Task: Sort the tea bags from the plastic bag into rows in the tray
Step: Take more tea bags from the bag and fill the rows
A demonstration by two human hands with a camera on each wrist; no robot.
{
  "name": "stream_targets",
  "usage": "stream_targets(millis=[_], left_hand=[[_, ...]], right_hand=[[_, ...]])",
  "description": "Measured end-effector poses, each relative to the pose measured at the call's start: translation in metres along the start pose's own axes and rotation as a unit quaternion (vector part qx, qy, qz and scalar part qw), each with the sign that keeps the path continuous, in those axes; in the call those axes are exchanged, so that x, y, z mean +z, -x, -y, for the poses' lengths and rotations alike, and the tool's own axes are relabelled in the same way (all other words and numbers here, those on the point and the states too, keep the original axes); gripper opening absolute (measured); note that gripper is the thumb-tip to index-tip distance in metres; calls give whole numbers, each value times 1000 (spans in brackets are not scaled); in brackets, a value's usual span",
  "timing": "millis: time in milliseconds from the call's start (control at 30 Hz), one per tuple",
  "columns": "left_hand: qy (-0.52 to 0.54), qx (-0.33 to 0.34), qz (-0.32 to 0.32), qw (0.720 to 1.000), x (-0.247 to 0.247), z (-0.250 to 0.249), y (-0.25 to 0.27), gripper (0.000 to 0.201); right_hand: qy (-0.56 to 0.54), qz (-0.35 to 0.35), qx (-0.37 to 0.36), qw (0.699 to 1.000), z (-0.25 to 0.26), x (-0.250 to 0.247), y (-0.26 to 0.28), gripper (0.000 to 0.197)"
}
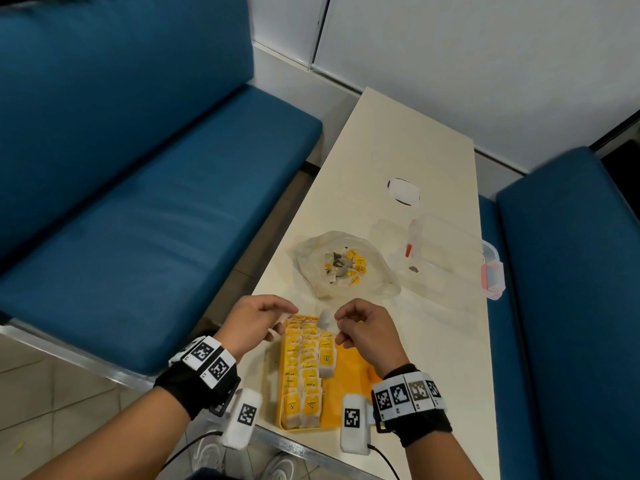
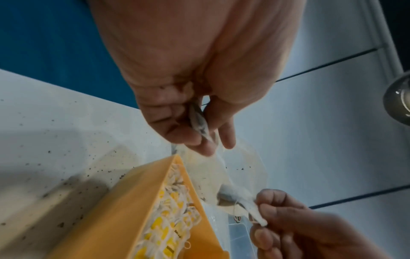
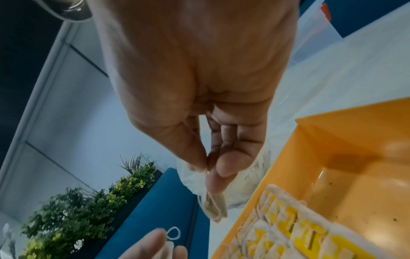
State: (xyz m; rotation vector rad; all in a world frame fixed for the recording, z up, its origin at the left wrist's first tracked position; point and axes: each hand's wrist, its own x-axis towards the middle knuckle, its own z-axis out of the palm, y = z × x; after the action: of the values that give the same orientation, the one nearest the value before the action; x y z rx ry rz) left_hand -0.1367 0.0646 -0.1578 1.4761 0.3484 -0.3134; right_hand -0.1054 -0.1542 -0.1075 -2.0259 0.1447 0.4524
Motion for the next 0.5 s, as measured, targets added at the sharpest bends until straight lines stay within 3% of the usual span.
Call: stream_targets(millis=[100,200,267,333,500], left_hand=[[-90,49,-16,995,7,2,-3,38],[-191,125,30,973,15,-1,1,19],[-234,159,45,958,22,-1,4,29],[-227,177,43,957,25,-1,5,32],[-166,204,35,964,25,2,0,13]], right_hand=[[-16,16,27,999,3,3,1,17],[-21,21,24,999,6,6,4,18],[-23,21,-2,1000,7,6,6,11],[-46,21,-26,998,8,5,7,4],[-79,16,-45,996,7,1,6,8]])
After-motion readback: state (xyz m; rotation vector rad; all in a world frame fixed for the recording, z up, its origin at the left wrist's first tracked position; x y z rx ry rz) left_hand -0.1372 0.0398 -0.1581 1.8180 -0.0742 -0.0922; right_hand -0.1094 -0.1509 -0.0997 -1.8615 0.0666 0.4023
